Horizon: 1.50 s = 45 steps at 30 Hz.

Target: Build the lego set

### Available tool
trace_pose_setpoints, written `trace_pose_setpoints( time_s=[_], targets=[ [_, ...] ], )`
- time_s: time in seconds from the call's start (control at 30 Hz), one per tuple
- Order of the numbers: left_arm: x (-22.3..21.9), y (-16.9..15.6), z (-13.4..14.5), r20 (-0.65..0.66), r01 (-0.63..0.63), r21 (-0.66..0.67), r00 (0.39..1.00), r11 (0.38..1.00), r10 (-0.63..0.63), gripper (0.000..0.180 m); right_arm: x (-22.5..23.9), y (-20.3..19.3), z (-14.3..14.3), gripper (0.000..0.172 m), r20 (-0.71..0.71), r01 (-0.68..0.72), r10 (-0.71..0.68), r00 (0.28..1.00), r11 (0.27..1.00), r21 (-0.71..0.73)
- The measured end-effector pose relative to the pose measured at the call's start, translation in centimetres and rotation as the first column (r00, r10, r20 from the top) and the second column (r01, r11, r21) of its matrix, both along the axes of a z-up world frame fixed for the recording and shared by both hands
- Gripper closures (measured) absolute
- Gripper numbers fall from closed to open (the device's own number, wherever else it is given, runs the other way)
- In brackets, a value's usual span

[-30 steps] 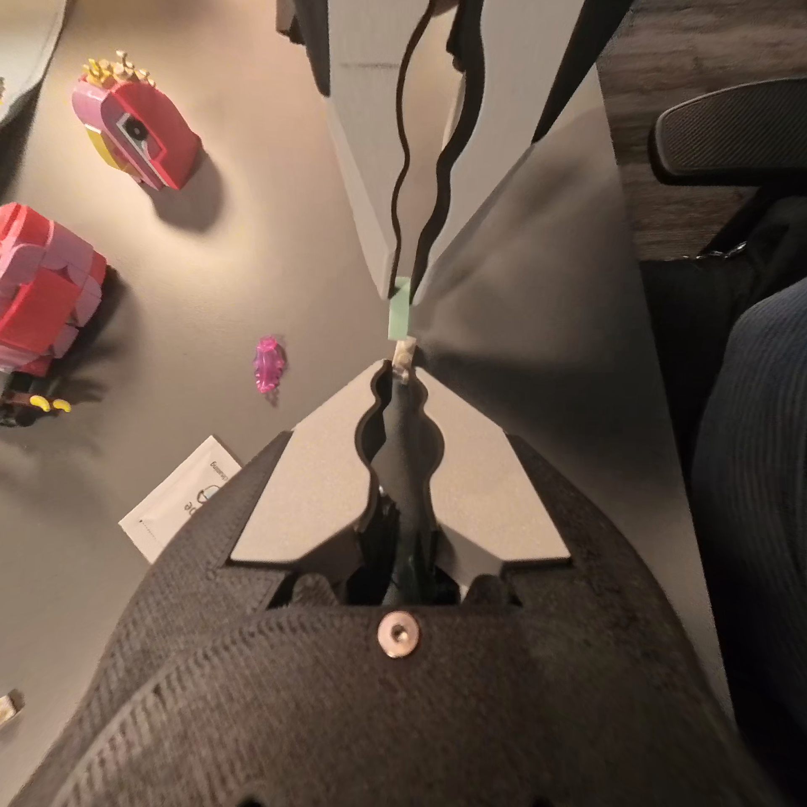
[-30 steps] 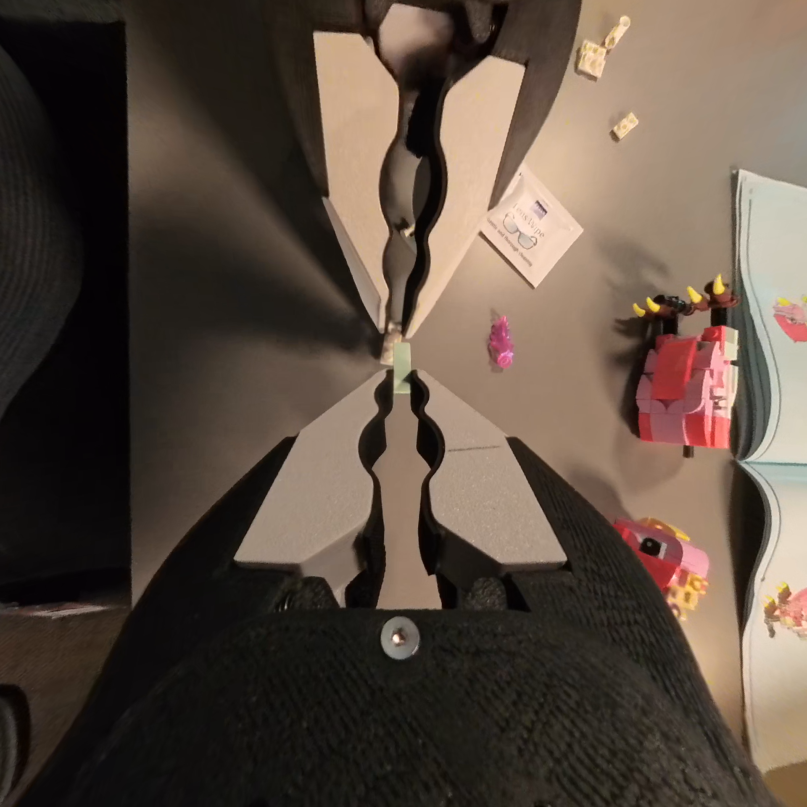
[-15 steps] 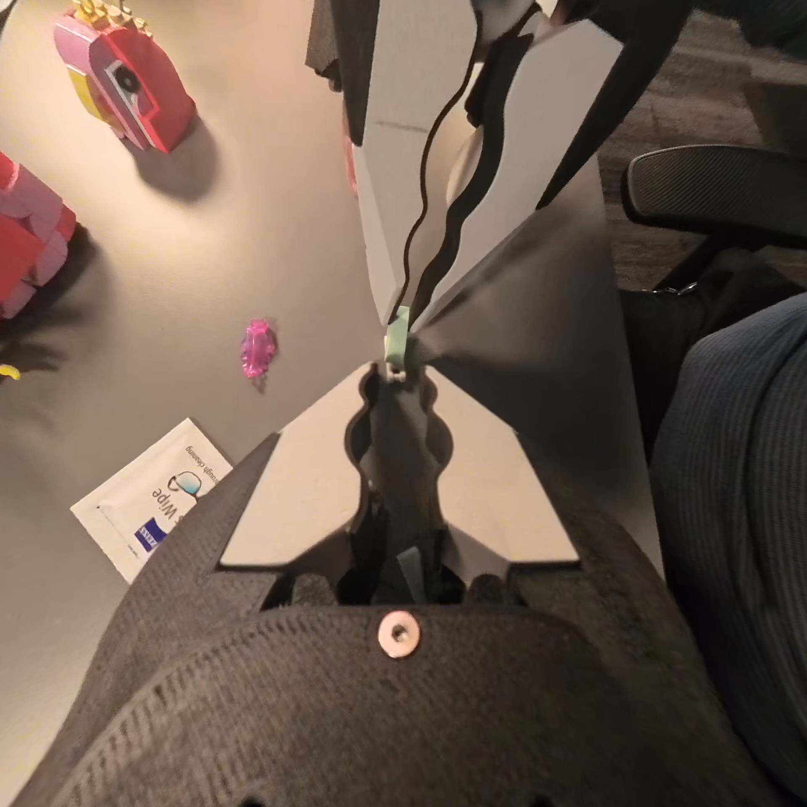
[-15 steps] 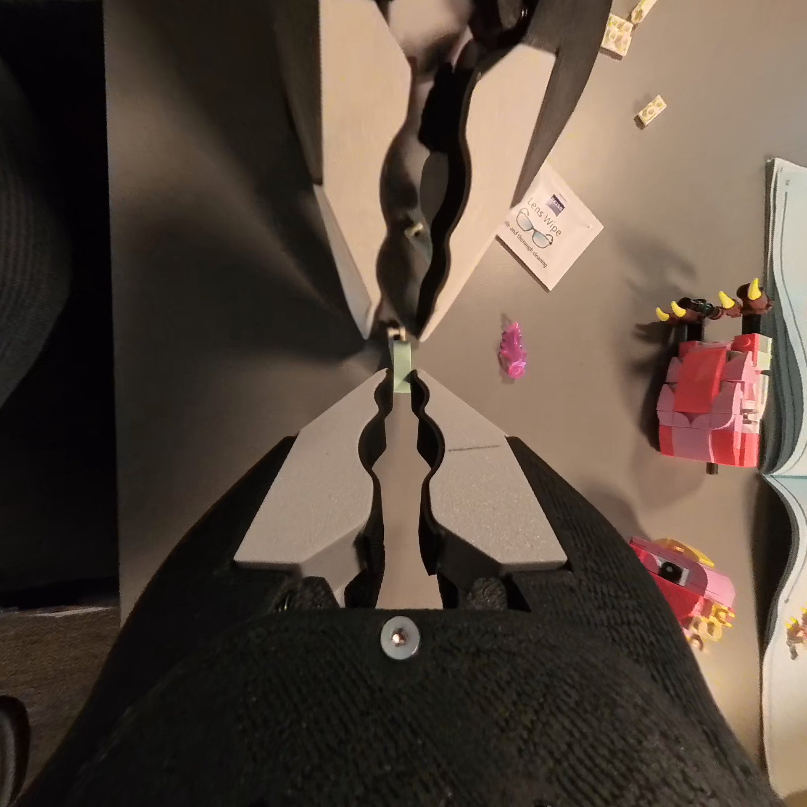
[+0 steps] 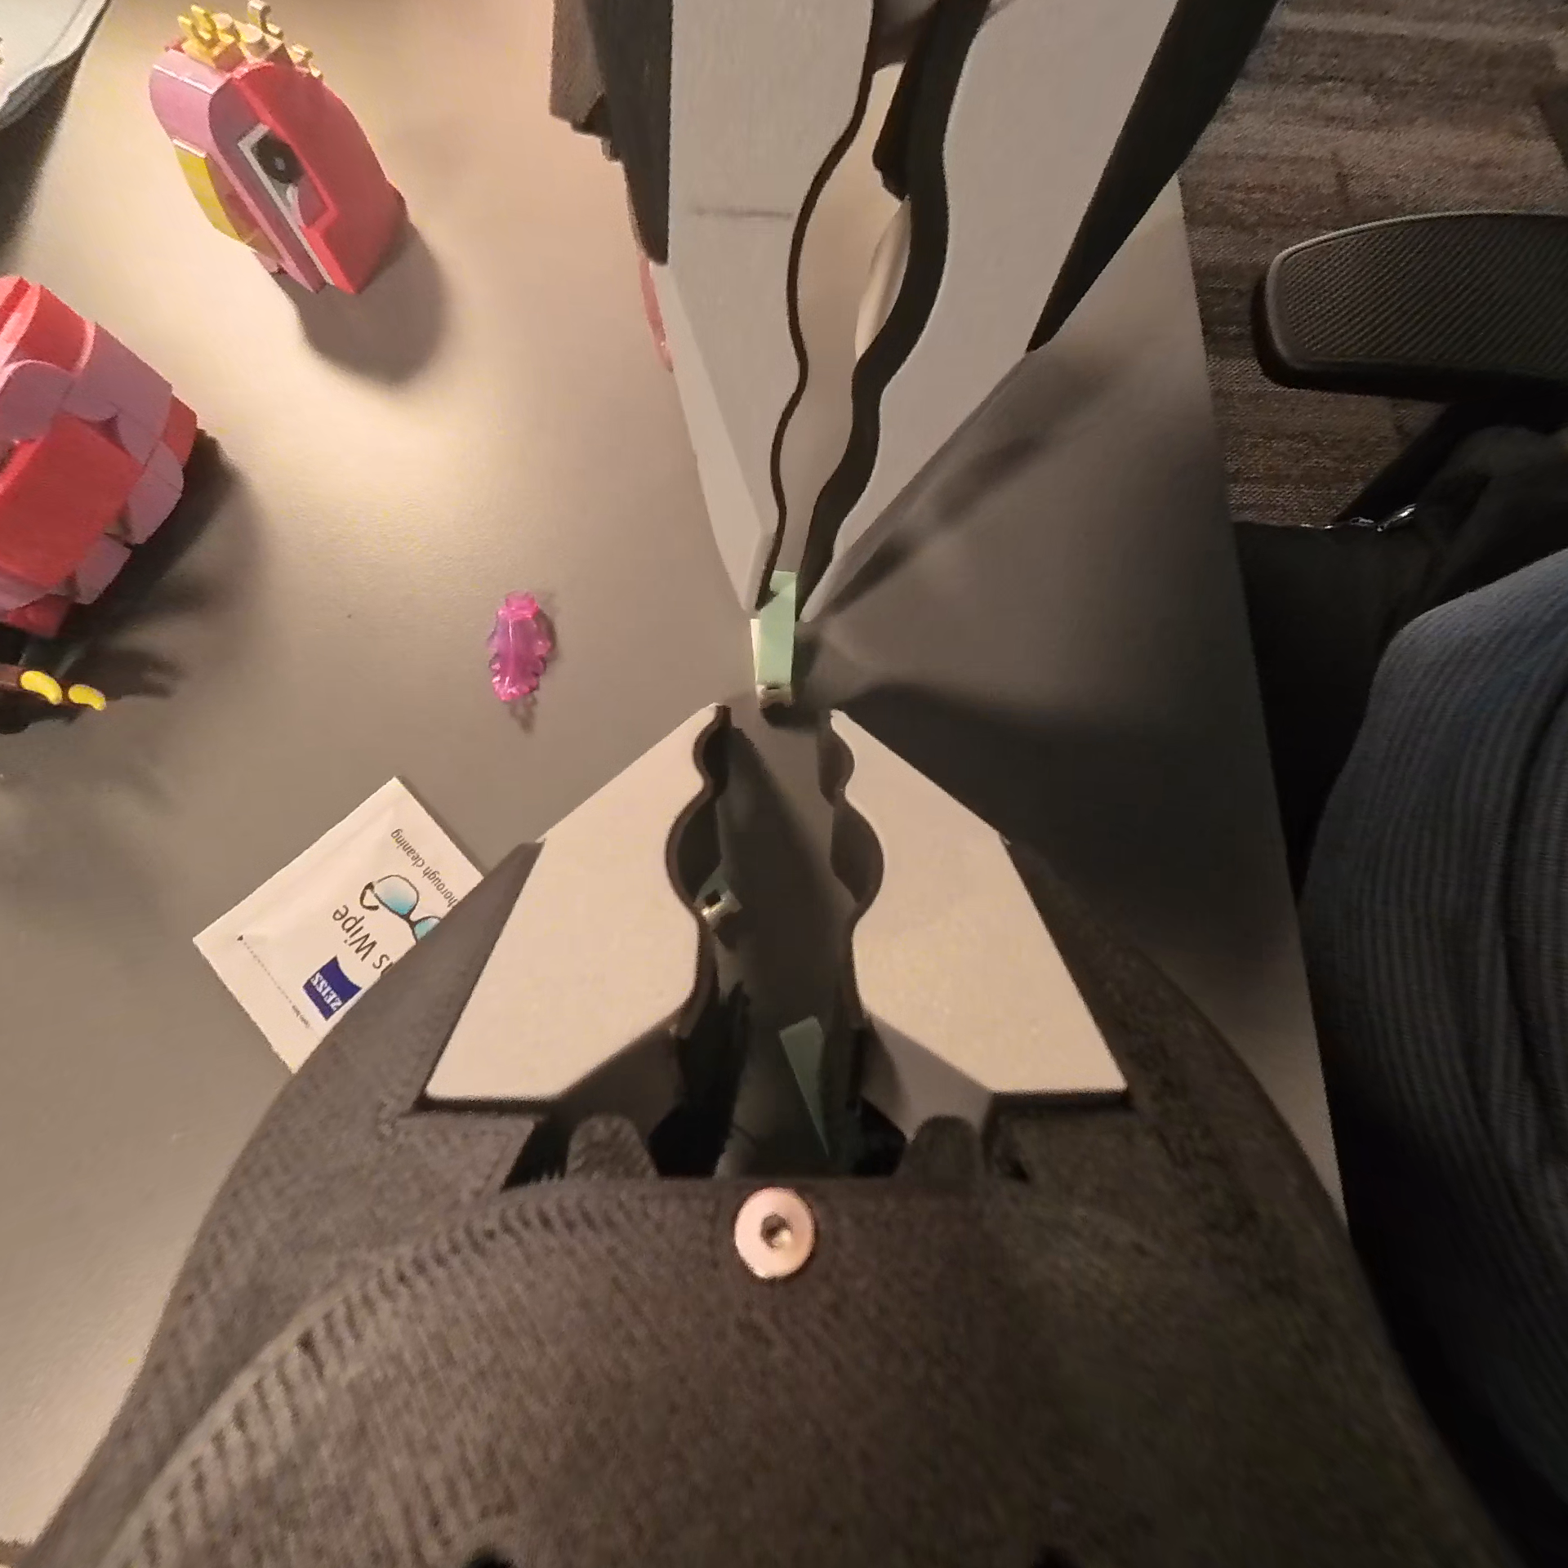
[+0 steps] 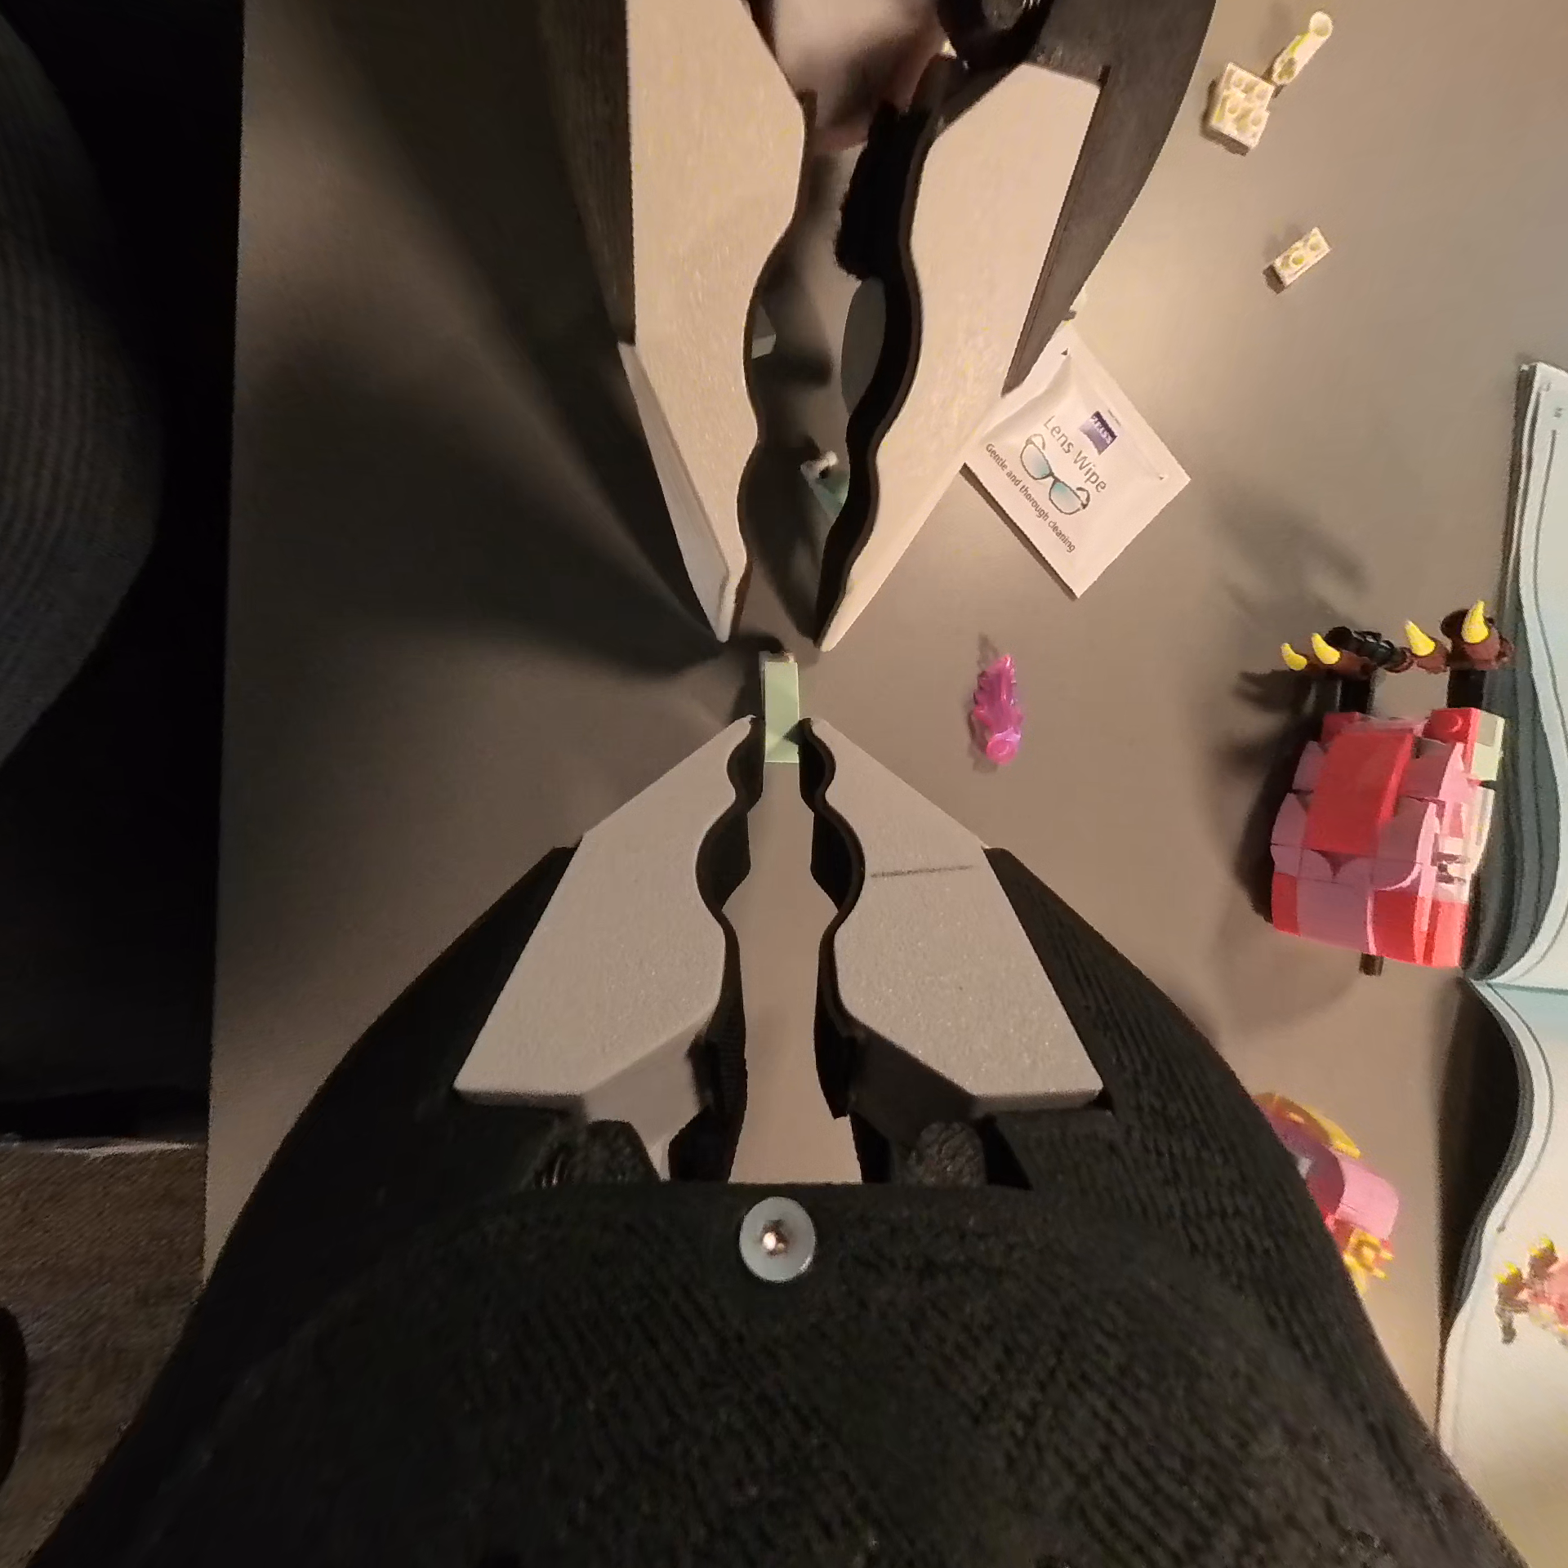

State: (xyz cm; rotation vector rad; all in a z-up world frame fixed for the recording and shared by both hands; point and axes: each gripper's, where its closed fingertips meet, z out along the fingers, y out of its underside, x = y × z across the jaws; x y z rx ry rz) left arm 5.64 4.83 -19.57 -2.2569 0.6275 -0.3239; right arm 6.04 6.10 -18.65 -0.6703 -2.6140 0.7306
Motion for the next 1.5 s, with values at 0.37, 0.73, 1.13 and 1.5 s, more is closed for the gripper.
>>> trace_pose_setpoints(
  time_s=[0.37, 0.73, 1.13, 1.5],
  targets=[
    [0.1, 0.2, 0.0, 0.003, 0.002, 0.004, 1.0, 1.0, -0.002, 0.163, -0.2, 0.1, -0.1, 0.165, 0.024, -0.031, 0.031, 0.999, 0.999, 0.027],
    [0.0, 0.3, 0.0, 0.001, -0.013, 0.003, 1.0, 1.0, 0.013, 0.166, -0.4, 0.0, -0.1, 0.163, 0.034, -0.049, 0.047, 0.998, 0.998, 0.048],
    [0.3, 0.6, -0.1, -0.003, -0.01, 0.007, 1.0, 1.0, 0.01, 0.172, 0.3, 0.1, 0.4, 0.152, -0.032, -0.01, 0.012, 0.999, 0.999, 0.052],
    [-0.2, 0.8, 0.0, 0.061, -0.077, -0.018, 0.995, 0.997, 0.078, 0.173, -1.1, -0.1, 1.4, 0.135, -0.44, 0.081, 0.046, 0.897, 0.96, 0.267]
  ],
)
